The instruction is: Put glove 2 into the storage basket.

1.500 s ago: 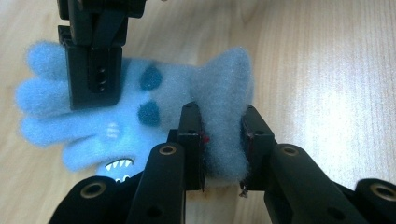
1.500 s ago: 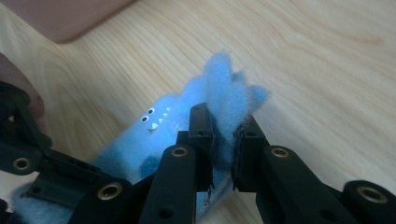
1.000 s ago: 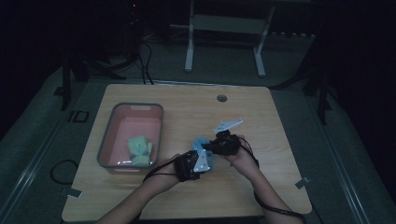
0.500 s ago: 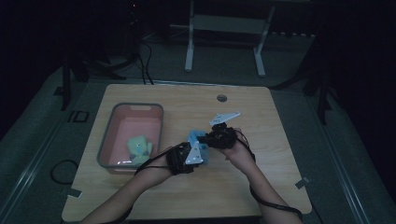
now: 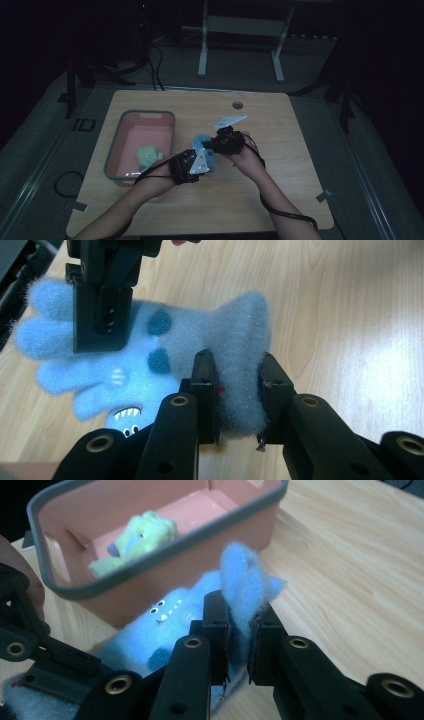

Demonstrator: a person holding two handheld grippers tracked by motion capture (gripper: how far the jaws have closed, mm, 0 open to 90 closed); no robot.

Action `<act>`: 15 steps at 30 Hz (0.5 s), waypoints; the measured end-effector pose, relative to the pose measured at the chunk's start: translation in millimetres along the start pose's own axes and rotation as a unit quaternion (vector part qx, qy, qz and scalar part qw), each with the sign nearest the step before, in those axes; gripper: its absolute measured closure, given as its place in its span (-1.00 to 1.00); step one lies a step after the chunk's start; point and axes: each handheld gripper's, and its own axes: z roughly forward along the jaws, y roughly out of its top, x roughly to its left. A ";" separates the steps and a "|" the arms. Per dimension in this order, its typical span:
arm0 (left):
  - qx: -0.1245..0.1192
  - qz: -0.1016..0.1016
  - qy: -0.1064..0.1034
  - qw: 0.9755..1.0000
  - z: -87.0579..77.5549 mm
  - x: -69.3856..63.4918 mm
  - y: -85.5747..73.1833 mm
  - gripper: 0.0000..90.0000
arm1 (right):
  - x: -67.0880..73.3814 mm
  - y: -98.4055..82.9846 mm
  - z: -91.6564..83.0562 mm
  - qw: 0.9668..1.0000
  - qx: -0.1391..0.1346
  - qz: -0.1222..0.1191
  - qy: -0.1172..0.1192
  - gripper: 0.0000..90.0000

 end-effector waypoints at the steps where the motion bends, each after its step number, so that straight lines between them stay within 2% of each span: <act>1: 0.004 0.001 0.003 1.000 -2.8 1.9 -1.0 0.67 | 1.3 3.1 0.9 1.000 -0.001 -0.001 0.000 0.81; 5: 0.004 -0.001 0.008 1.000 -9.4 5.9 -3.6 0.67 | 5.6 16.5 5.5 1.000 -0.003 -0.011 0.003 0.81; 6: 0.003 0.001 0.017 1.000 -15.3 8.9 -6.5 0.67 | 7.1 21.7 7.5 1.000 -0.005 -0.014 0.004 0.81; 8: 0.004 -0.001 0.020 1.000 -18.3 10.7 -9.8 0.67 | 9.4 28.2 10.2 1.000 -0.005 -0.018 0.006 0.81; 15: 0.011 -0.008 0.029 0.999 -30.7 17.8 -22.2 0.67 | 18.2 44.7 23.7 1.000 -0.003 -0.028 0.014 0.81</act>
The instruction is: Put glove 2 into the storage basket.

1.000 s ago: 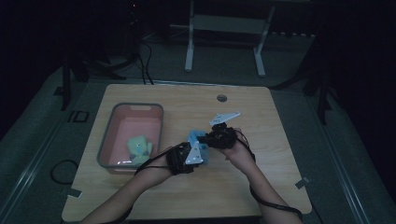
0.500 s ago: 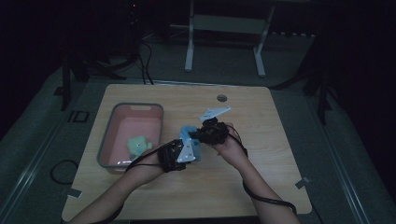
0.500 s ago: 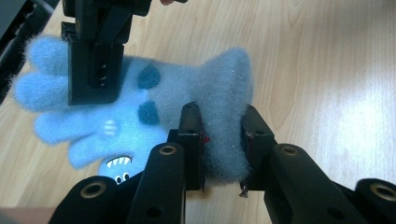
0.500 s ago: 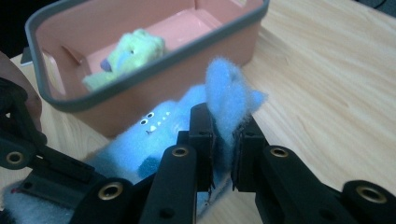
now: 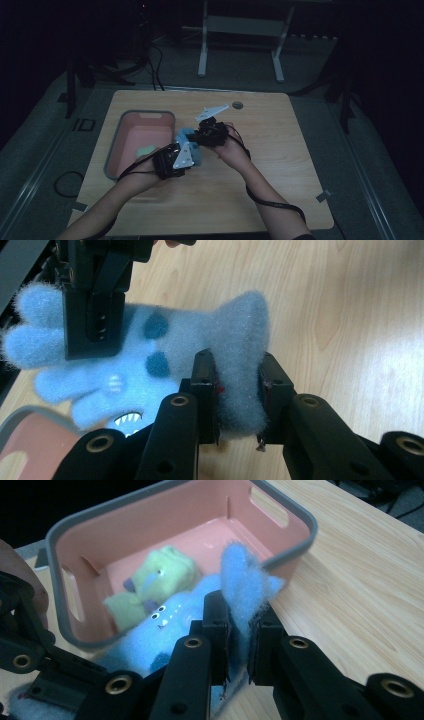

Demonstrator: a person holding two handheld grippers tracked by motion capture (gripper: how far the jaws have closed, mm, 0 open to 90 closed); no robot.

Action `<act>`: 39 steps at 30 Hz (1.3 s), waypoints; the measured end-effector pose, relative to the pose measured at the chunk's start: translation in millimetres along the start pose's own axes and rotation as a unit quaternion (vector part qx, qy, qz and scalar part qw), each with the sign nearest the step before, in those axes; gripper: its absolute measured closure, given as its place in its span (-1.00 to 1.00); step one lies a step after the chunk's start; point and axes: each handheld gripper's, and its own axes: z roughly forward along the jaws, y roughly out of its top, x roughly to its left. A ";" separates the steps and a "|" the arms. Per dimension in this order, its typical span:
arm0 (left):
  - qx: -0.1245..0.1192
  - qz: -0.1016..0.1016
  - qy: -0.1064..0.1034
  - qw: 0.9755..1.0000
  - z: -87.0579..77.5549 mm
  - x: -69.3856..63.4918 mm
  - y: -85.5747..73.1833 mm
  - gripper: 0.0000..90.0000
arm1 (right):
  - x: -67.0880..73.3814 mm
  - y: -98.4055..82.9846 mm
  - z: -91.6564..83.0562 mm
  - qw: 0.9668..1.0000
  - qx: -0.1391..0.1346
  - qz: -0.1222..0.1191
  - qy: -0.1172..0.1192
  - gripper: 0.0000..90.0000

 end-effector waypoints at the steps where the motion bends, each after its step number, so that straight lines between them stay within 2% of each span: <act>1: 0.001 -0.001 0.001 1.000 -1.7 1.1 -2.0 0.67 | 0.7 2.1 1.8 1.000 -0.001 -0.001 0.002 0.81; 10: 0.012 -0.011 0.011 1.000 -12.3 8.4 -19.1 0.67 | 11.0 19.4 19.0 1.000 -0.002 -0.011 0.013 0.81; 17: 0.018 -0.030 0.019 0.999 -21.7 12.1 -37.8 0.67 | 23.7 36.4 39.0 0.999 0.005 -0.030 0.022 0.81; 22: 0.024 -0.041 0.024 0.999 -29.0 16.7 -48.4 0.67 | 28.8 44.9 49.7 0.999 0.003 -0.030 0.031 0.81; 25: 0.030 -0.051 0.035 0.998 -37.4 18.9 -59.8 0.67 | 35.8 54.5 61.1 0.999 0.005 -0.040 0.036 0.81; 30: 0.038 -0.063 0.038 0.997 -44.6 22.2 -73.4 0.67 | 44.9 64.1 74.8 0.998 0.002 -0.045 0.047 0.81; 35: 0.046 -0.074 0.034 0.996 -41.5 24.1 -84.0 0.67 | 47.6 63.1 85.7 0.998 0.004 -0.044 0.048 0.81; 39: 0.057 -0.086 0.031 0.994 -31.2 24.0 -91.4 0.67 | 44.1 57.9 95.5 0.998 0.010 -0.027 0.053 0.81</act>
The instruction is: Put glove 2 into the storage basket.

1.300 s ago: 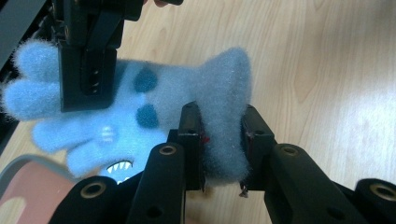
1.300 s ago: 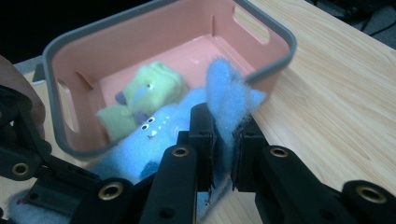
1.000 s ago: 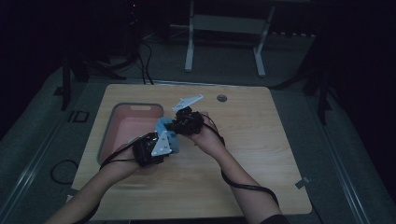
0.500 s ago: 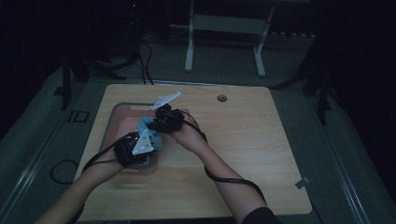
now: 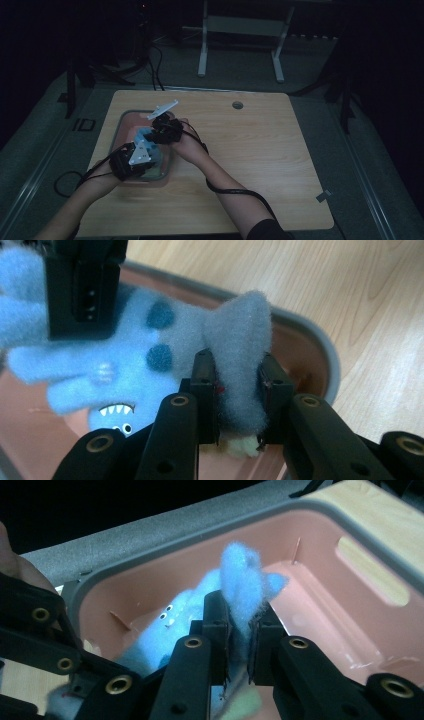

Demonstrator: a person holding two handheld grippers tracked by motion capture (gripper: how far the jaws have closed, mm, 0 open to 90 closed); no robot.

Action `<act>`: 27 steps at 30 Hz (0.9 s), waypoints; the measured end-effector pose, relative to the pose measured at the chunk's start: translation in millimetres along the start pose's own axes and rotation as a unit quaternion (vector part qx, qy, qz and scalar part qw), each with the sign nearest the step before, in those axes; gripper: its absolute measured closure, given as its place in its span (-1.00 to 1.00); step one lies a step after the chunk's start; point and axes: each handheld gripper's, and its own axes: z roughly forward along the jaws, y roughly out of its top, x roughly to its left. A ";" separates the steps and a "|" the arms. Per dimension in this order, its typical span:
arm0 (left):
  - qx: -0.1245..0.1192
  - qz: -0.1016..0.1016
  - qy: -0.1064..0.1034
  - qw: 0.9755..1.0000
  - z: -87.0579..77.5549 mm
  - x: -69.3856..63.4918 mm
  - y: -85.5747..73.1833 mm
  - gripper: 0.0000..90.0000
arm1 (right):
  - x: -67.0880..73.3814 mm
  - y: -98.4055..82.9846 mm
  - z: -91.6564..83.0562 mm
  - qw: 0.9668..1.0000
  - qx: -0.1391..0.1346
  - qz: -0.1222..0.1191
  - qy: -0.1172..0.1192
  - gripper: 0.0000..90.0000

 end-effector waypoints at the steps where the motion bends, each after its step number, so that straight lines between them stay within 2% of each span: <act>1: 0.000 -0.003 -0.001 1.000 2.6 -0.4 -1.8 0.67 | -0.4 -1.7 3.0 1.000 0.002 0.002 0.001 0.81; 8: 0.026 -0.018 -0.003 1.000 19.8 -0.3 -12.1 0.67 | -6.8 -13.0 25.3 1.000 0.025 0.011 0.000 0.81; 15: 0.037 -0.030 -0.017 0.999 29.5 1.6 -16.6 0.66 | -9.1 -18.7 37.6 0.999 0.045 0.002 -0.009 0.79; 18: 0.040 -0.040 -0.026 0.998 33.3 2.3 -17.3 0.65 | -11.8 -20.0 38.8 0.999 0.048 0.013 0.000 0.63; 22: 0.042 -0.039 -0.030 0.998 35.3 2.3 -16.3 0.65 | -15.8 -21.8 36.9 0.998 0.055 0.020 -0.003 0.45; 27: 0.043 -0.042 -0.034 0.998 35.7 2.9 -16.6 0.63 | -18.5 -23.0 28.9 0.999 0.047 0.025 -0.011 0.25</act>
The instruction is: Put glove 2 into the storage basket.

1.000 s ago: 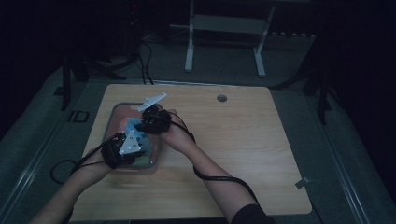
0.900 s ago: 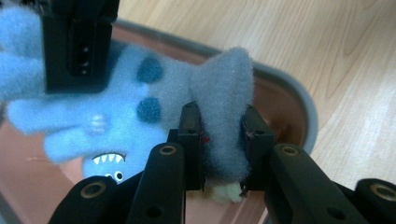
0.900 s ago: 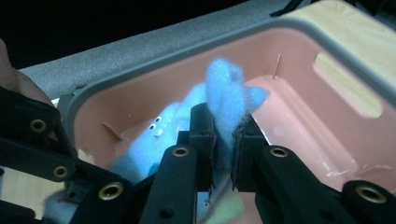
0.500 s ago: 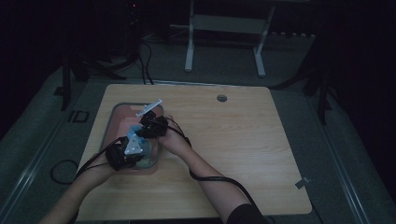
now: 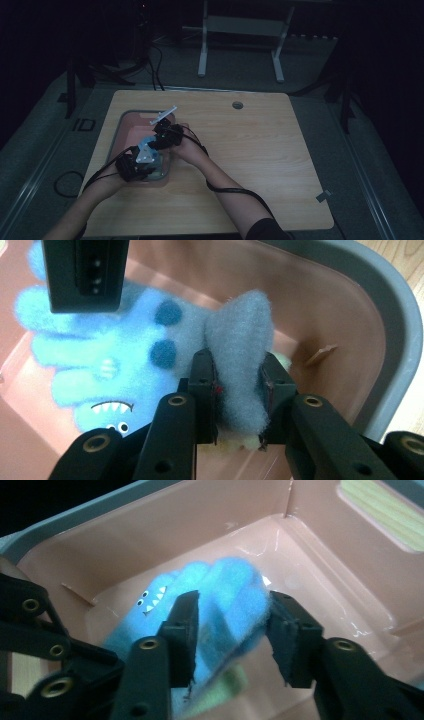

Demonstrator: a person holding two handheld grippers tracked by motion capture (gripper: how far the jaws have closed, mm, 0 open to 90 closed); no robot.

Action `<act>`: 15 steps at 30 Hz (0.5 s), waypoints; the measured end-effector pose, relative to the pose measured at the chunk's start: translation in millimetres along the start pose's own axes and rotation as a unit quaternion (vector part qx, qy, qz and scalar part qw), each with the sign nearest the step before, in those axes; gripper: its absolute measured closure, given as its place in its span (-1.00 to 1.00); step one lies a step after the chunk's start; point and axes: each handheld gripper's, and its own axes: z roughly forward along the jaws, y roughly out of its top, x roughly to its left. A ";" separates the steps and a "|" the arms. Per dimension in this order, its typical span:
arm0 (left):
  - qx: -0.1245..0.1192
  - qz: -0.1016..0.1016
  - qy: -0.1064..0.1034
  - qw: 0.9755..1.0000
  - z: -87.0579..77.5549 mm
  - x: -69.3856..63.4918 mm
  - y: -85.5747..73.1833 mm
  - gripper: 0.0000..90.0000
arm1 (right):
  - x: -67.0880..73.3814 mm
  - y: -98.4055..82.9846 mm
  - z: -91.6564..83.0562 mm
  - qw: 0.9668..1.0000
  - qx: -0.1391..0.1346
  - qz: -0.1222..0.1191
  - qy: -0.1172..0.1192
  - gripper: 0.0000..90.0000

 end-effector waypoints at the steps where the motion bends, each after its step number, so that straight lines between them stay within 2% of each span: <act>1: -0.002 -0.002 -0.001 1.000 0.2 0.1 -0.3 0.62 | -0.3 -0.3 -2.0 1.000 -0.002 -0.001 -0.001 0.21; 6: -0.002 -0.012 -0.007 1.000 -0.3 1.2 -0.8 0.52 | -0.4 -1.0 -11.5 1.000 -0.012 -0.005 -0.006 0.07; 9: -0.008 -0.027 0.002 1.000 -2.1 3.3 0.4 0.27 | 0.9 -2.3 -19.4 1.000 -0.021 -0.004 -0.005 -0.04; 15: -0.018 -0.039 0.017 0.999 -11.0 6.9 3.9 -0.24 | 4.8 -7.3 -34.0 1.000 -0.025 -0.014 0.003 -0.28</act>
